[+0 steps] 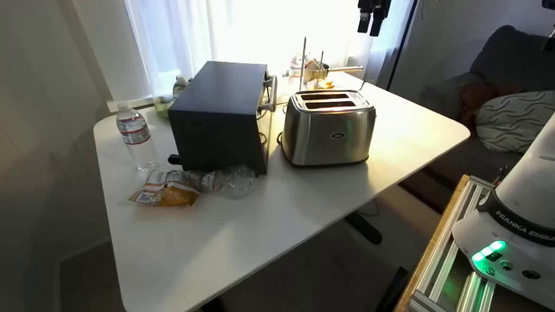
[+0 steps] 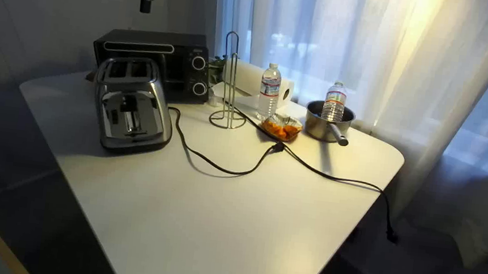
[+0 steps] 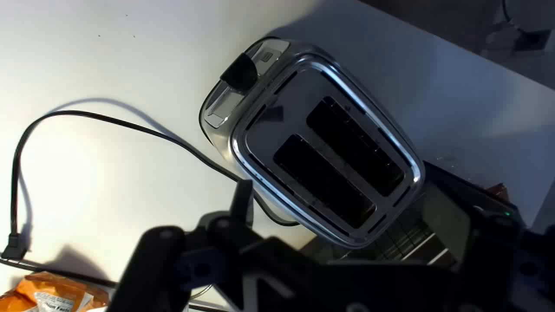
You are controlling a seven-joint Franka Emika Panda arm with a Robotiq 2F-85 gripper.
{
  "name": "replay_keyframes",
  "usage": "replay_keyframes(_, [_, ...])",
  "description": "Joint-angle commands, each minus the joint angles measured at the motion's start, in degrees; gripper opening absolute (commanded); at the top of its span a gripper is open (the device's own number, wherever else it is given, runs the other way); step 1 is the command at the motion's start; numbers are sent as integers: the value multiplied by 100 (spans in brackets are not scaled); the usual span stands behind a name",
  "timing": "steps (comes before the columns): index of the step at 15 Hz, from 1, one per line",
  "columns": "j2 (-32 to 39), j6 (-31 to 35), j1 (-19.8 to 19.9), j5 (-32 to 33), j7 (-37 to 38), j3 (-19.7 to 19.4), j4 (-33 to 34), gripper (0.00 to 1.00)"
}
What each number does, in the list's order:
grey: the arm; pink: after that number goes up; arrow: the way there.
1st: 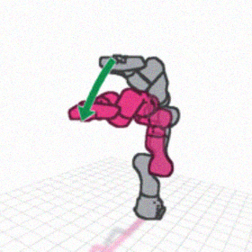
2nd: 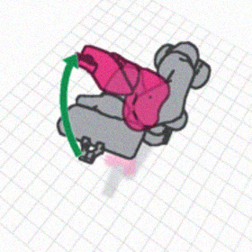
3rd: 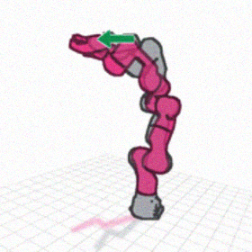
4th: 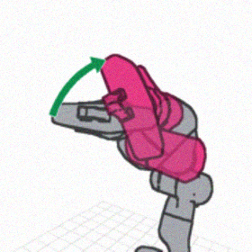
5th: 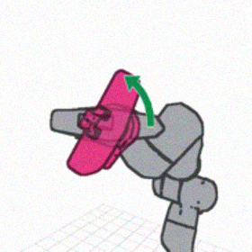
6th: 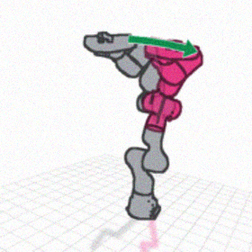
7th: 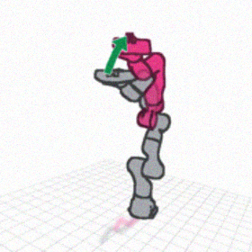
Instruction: Pick up the snack packet near the pot and slot it in the toaster
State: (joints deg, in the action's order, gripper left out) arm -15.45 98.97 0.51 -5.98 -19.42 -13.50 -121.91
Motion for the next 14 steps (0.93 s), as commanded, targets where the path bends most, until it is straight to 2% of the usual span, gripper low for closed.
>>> replay_keyframes(1, [16, -19, 162, -36, -34, 142, 15, 100])
replay_keyframes(12, [16, -19, 162, -36, -34, 142, 15, 100])
replay_keyframes(14, [155, 234, 203, -99, -32, 116, 165, 100])
